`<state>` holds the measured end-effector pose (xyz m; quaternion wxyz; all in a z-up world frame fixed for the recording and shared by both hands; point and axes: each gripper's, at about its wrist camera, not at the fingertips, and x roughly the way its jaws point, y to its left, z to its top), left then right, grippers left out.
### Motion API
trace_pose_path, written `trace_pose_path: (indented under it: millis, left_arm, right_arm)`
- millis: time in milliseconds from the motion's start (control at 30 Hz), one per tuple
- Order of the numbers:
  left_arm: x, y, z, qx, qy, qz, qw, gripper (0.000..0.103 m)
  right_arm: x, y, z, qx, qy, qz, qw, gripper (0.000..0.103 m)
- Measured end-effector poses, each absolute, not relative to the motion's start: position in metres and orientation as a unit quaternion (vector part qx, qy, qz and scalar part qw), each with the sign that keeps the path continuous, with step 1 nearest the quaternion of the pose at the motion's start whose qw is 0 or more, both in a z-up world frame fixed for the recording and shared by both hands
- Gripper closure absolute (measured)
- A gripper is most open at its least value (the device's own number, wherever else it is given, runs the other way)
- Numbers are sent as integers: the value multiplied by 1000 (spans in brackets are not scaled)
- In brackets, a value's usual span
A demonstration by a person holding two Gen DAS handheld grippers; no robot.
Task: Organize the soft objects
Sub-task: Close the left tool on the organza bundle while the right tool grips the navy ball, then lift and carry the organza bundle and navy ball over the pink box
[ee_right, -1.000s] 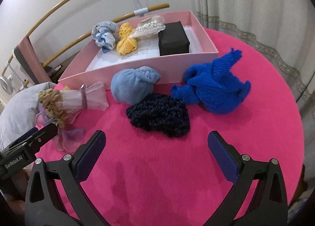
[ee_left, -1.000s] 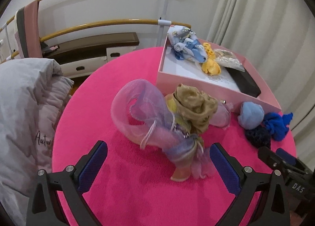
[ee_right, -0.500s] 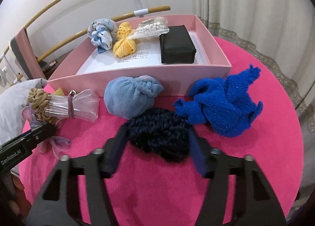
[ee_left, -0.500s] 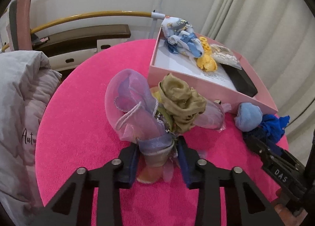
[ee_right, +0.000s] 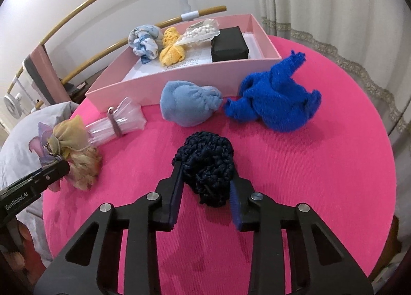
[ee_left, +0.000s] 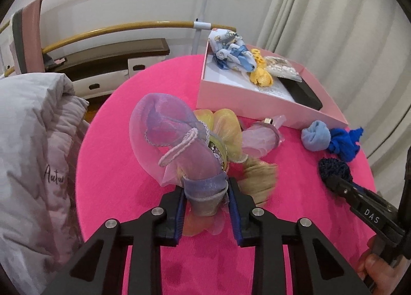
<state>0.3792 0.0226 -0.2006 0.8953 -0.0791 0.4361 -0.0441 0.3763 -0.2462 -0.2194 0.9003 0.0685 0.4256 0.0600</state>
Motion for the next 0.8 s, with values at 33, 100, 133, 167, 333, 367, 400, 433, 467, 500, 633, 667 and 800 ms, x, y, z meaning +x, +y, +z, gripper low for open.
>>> trace_pose_path:
  millis: [33, 100, 133, 167, 333, 367, 400, 433, 467, 500, 633, 667, 800]
  left_arm:
    - [374, 23, -197, -78, 433, -43, 897, 77]
    - [364, 24, -191, -75, 427, -39, 900, 77]
    - [359, 24, -187, -73, 424, -38, 902, 77]
    - [355, 24, -185, -73, 422, -38, 903, 77]
    - [333, 24, -169, -69, 406, -39, 911, 77]
    - [328, 23, -166, -69, 403, -39, 912, 77]
    - [323, 22, -163, -66, 400, -40, 913, 77]
    - [318, 22, -160, -65, 398, -40, 914, 77]
    - [315, 22, -158, -64, 396, -40, 915, 77]
    - [311, 22, -156, -62, 394, -41, 916, 77]
    - [292, 19, -143, -52, 383, -40, 921, 77]
    - [288, 19, -140, -51, 381, -40, 922, 77]
    - [276, 15, -130, -42, 372, -38, 927, 77]
  right_arm:
    - [373, -246, -219, 68, 425, 62, 900, 74]
    - [365, -245, -217, 69, 424, 66, 901, 74]
    - [362, -245, -216, 69, 423, 67, 901, 74]
    - [358, -244, -215, 69, 421, 69, 902, 74]
    - [346, -240, -207, 63, 414, 75, 905, 75]
    - [343, -239, -205, 62, 412, 77, 906, 75]
    - [342, -238, -203, 62, 410, 78, 906, 75]
    - [339, -237, -201, 60, 408, 78, 908, 75]
    - [337, -236, -199, 59, 406, 79, 909, 75]
    - [335, -234, -196, 58, 404, 80, 910, 75]
    - [324, -229, -183, 53, 389, 85, 916, 75]
    - [322, -229, -180, 51, 386, 86, 917, 75]
    - [312, -223, -167, 45, 372, 90, 923, 75]
